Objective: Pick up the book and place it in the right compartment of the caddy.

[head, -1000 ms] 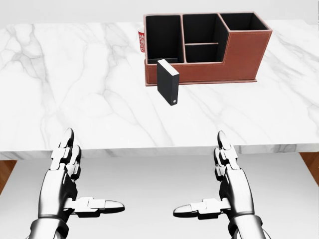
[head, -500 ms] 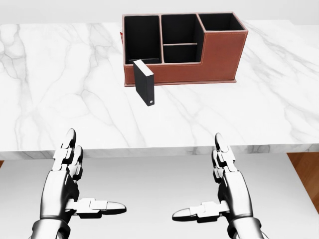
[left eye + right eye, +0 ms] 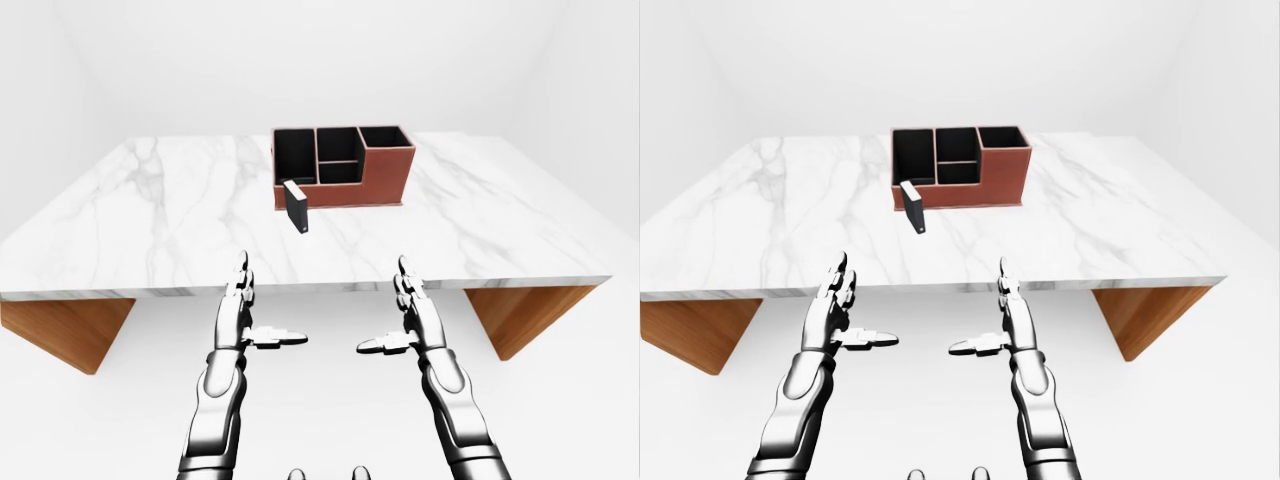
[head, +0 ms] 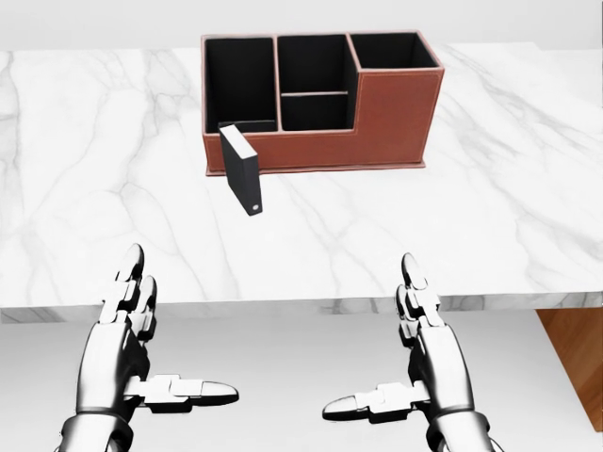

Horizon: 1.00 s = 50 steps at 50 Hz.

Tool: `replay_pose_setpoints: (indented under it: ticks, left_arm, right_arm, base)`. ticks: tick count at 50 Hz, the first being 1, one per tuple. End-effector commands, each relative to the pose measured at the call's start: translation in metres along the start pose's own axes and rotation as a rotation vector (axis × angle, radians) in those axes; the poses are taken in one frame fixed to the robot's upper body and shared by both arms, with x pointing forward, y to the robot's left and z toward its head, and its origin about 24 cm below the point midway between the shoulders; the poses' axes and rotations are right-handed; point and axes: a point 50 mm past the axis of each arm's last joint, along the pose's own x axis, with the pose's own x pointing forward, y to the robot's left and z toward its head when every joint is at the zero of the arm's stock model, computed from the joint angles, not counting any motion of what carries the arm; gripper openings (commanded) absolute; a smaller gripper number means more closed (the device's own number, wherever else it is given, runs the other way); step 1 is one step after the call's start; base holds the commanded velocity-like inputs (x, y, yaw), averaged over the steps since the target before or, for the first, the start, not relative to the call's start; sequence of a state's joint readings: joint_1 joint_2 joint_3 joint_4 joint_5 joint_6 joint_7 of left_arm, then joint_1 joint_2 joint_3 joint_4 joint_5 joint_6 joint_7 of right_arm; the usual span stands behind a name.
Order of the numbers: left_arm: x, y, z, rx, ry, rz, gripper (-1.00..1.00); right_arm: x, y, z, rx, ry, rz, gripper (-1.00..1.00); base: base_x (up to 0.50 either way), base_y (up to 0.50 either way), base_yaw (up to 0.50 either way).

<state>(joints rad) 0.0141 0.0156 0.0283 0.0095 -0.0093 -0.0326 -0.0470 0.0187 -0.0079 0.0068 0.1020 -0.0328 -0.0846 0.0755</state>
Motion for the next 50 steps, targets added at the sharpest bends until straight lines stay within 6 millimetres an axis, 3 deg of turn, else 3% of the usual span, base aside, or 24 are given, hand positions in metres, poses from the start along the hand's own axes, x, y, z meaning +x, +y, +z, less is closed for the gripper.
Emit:
replay_pose_setpoints:
  ticks: [1, 18, 50]
  left_arm:
    - [0.0001, 0.0004, 0.0011, -0.003, -0.003, 0.003, 1.00]
    - [-0.0004, -0.0001, 0.0006, -0.005, 0.000, 0.001, 1.00]
    - [0.0003, 0.0002, -0.0001, -0.002, -0.002, 0.003, 1.00]
  right_arm:
    - [-0.0005, 0.0011, -0.0019, -0.007, 0.007, 0.003, 1.00]
    - [-0.0008, 0.0018, -0.0040, -0.038, 0.017, 0.000, 1.00]
    - [-0.0005, 0.0019, -0.0069, -0.032, 0.030, -0.003, 1.00]
  base:
    - [0.24, -0.12, 0.00]
    - [0.20, 0.00, 0.00]
    - [0.35, 0.00, 0.00]
